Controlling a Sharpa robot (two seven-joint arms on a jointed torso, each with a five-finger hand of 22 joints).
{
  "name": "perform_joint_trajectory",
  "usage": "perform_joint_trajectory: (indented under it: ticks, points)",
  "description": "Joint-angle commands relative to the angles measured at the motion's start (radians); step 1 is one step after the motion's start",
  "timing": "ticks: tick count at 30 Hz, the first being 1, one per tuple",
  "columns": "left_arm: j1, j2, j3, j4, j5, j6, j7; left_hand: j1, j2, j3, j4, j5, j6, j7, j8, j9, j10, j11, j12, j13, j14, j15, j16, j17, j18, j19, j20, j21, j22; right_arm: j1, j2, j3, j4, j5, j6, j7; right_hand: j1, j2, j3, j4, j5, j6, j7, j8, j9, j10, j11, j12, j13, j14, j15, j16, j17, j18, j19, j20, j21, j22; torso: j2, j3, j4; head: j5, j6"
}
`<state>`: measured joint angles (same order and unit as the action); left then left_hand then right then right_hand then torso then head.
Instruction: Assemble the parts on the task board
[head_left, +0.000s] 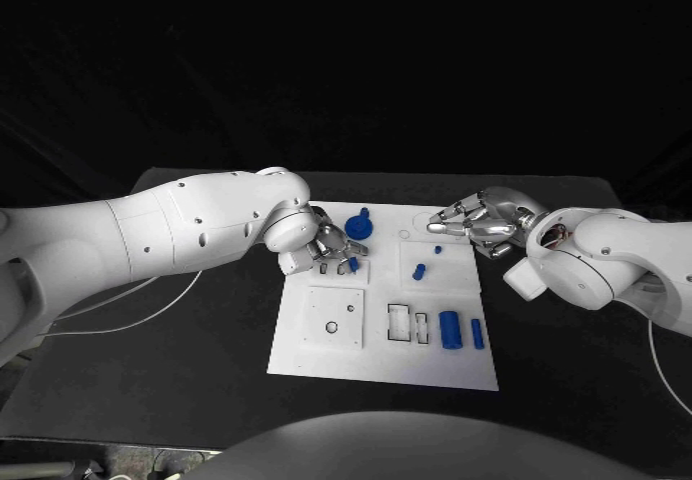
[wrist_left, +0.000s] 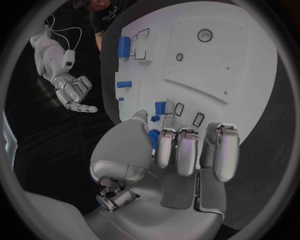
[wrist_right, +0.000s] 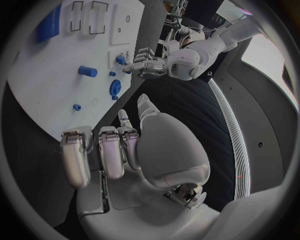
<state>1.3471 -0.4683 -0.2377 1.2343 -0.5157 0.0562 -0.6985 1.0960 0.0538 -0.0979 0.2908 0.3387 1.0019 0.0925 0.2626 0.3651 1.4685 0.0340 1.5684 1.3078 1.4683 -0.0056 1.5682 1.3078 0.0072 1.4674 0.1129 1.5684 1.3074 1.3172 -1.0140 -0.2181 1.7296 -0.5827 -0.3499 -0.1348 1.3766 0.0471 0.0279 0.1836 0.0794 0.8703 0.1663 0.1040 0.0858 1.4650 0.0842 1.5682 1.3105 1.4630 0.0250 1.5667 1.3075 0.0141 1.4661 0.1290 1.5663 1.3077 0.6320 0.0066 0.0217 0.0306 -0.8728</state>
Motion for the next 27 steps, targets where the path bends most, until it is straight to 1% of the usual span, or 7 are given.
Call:
perform_joint_trajectory:
  ticks: [1,6,10,15,18,21,27]
  points:
    - [-0.001,0.004,0.001,-0.003,-0.012,0.018,-0.111,0.012,0.003,-0.007,-0.001,0.005,-0.008,0.002,-0.003,0.001,0.102,0.001,0.002,0.263,0.102,-0.001,0.003,0.263,-0.007,0.103,-0.002,0.002,0.263,-0.001,-0.001,0.0,0.003,0.0,0.02,-0.003,-0.003,0.01,0.001,0.007,0.004,0.007,-0.002,0.004,0.001,0.106,0.008,0.003,0.26,0.108,0.007,0.004,0.263,-0.014,0.105,0.01,0.004,0.263,0.0,0.0004,0.0007,-0.003,0.0]
    - [-0.001,0.006,0.001,-0.006,-0.015,0.021,-0.112,0.017,0.001,-0.009,-0.001,0.004,-0.011,0.002,-0.003,0.004,0.102,0.002,0.002,0.263,0.102,-0.001,0.003,0.263,-0.007,0.103,-0.002,0.002,0.263,-0.001,-0.003,0.0,0.004,0.001,0.021,-0.004,-0.003,0.01,0.001,0.007,0.004,0.007,-0.002,0.004,0.001,0.106,0.008,0.003,0.26,0.108,0.007,0.004,0.263,-0.014,0.105,0.01,0.004,0.263,0.0,0.0005,0.001,-0.003,0.0]
    - [-0.001,0.007,0.001,-0.006,-0.019,0.02,-0.112,0.019,0.0,-0.009,0.0,0.004,-0.012,0.002,-0.003,0.004,0.102,0.002,0.002,0.263,0.102,-0.001,0.003,0.263,-0.007,0.103,-0.001,0.002,0.263,-0.002,-0.003,0.0,0.003,0.001,0.022,-0.005,-0.003,0.01,0.001,0.007,0.004,0.007,-0.002,0.004,0.001,0.106,0.008,0.003,0.26,0.108,0.007,0.004,0.263,-0.014,0.105,0.01,0.004,0.263,0.0,-0.0002,0.0008,-0.004,0.0]
    - [-0.001,0.009,0.001,-0.006,-0.024,0.022,-0.115,0.021,-0.002,-0.011,0.0,0.004,-0.014,0.003,-0.002,0.006,0.102,0.002,0.002,0.263,0.102,0.0,0.003,0.263,-0.007,0.103,-0.001,0.002,0.263,-0.002,-0.003,0.0,0.003,0.001,0.023,-0.005,-0.003,0.01,0.001,0.007,0.004,0.007,-0.002,0.004,0.001,0.106,0.008,0.003,0.26,0.108,0.007,0.004,0.263,-0.014,0.105,0.01,0.004,0.263,0.0,0.0005,0.001,-0.003,0.0]
    - [-0.001,0.01,0.001,-0.007,-0.026,0.024,-0.118,0.024,-0.007,-0.016,0.0,0.003,-0.015,0.003,0.0,0.009,0.102,0.003,0.002,0.263,0.102,0.0,0.003,0.263,-0.007,0.103,-0.001,0.002,0.263,-0.003,-0.003,0.0,0.003,0.001,0.023,-0.006,-0.003,0.01,0.001,0.007,0.004,0.007,-0.002,0.004,0.001,0.106,0.008,0.003,0.26,0.108,0.007,0.004,0.263,-0.014,0.105,0.01,0.004,0.263,0.0,0.0005,0.0011,-0.004,0.0]
    - [-0.001,0.011,0.001,-0.008,-0.029,0.028,-0.119,0.032,-0.018,-0.024,0.0,0.003,-0.016,0.003,0.006,0.017,0.102,0.003,0.002,0.263,0.102,0.0,0.003,0.263,-0.007,0.103,-0.001,0.002,0.263,-0.004,-0.003,-0.001,0.002,0.001,0.024,-0.006,-0.003,0.011,0.0,0.007,0.004,0.006,-0.002,0.004,0.001,0.106,0.009,0.003,0.26,0.108,0.008,0.004,0.263,-0.014,0.105,0.01,0.004,0.263,0.0,0.0003,0.0008,-0.004,0.0]
    - [-0.001,0.015,0.001,-0.01,-0.032,0.03,-0.12,0.056,-0.032,-0.031,-0.001,0.004,-0.018,0.0,0.022,0.036,0.102,0.001,0.002,0.263,0.102,-0.001,0.003,0.263,-0.007,0.103,0.0,0.002,0.263,-0.005,-0.003,-0.001,0.002,0.002,0.023,-0.008,-0.003,0.011,0.0,0.007,0.004,0.006,-0.001,0.004,0.001,0.106,0.009,0.003,0.26,0.108,0.008,0.004,0.263,-0.014,0.105,0.011,0.004,0.263,0.0,0.0003,0.0003,-0.004,0.0]
